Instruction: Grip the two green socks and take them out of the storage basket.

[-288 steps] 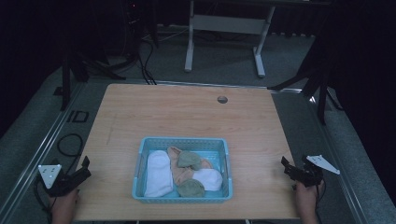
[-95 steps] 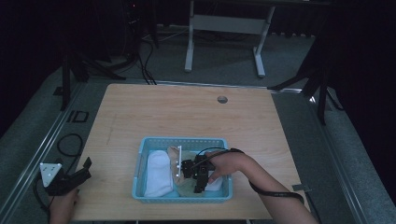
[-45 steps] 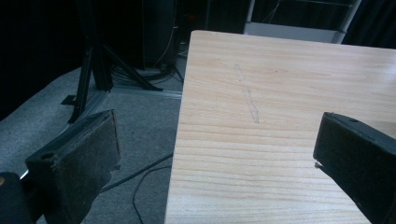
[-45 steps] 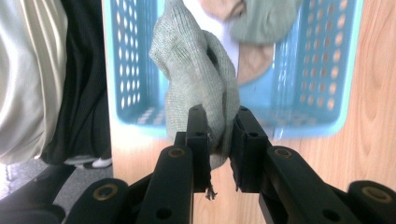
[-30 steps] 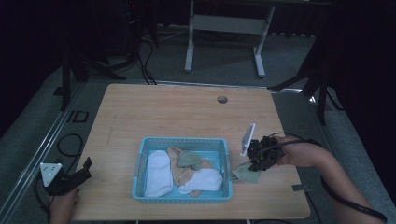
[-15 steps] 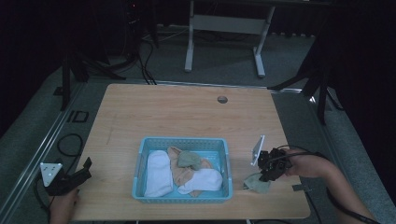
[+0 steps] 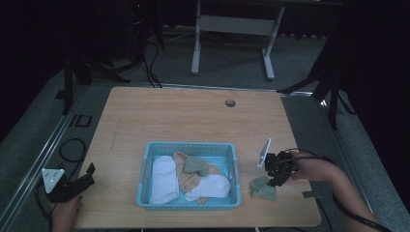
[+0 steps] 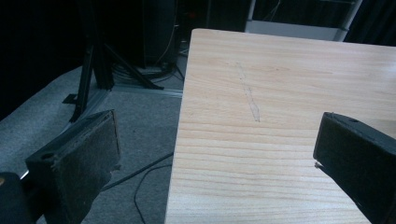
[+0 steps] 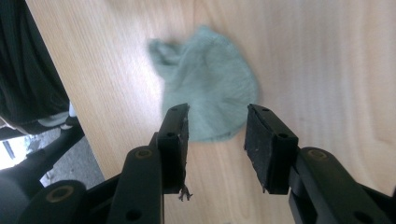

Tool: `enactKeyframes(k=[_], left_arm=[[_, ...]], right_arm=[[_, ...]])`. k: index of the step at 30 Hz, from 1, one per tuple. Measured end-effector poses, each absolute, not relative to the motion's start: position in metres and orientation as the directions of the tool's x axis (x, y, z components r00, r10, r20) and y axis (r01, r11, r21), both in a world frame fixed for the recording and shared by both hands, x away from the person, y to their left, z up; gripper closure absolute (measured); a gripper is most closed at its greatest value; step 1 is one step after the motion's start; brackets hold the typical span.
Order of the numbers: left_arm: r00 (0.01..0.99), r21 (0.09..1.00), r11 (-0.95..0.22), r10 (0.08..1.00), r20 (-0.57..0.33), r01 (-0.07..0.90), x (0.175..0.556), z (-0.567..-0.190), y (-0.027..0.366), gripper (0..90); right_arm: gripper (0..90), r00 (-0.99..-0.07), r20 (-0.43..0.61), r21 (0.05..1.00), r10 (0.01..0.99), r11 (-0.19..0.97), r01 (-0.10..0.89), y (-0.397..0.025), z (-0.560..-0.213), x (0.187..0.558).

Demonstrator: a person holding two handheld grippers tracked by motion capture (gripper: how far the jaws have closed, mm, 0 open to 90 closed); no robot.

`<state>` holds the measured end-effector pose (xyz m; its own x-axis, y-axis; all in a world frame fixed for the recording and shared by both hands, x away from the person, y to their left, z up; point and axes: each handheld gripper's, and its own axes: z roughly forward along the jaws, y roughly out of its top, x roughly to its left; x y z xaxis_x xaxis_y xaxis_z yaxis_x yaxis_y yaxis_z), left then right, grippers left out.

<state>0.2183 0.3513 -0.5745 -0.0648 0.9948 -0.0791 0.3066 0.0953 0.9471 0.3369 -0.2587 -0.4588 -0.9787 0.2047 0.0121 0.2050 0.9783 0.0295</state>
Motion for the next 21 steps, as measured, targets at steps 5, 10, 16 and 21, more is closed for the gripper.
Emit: enactKeyframes(k=[5,10,16,21], left_arm=[[-0.061,0.946,0.097,0.995,-0.082,0.308,0.218,-0.574,0.352,0.7],[-0.06,0.946,0.097,0.995,-0.082,0.309,0.219,-0.574,0.352,0.7],[-0.061,0.946,0.098,0.995,-0.083,0.31,0.219,-0.575,0.352,0.7],[-0.059,0.946,0.093,0.995,-0.079,0.31,0.219,-0.574,0.351,0.7]], right_arm=[[54.3,-0.98,-0.022,0.048,0.198,0.979,0.197,-0.25,-0.443,0.341],[53.5,-0.982,-0.044,0.066,0.184,0.981,0.181,-0.234,-0.433,0.346],[53.4,-0.988,-0.052,0.086,0.148,0.986,0.143,-0.21,-0.429,0.353],[53.5,-0.991,-0.057,0.108,0.122,0.987,0.115,-0.189,-0.426,0.357]])
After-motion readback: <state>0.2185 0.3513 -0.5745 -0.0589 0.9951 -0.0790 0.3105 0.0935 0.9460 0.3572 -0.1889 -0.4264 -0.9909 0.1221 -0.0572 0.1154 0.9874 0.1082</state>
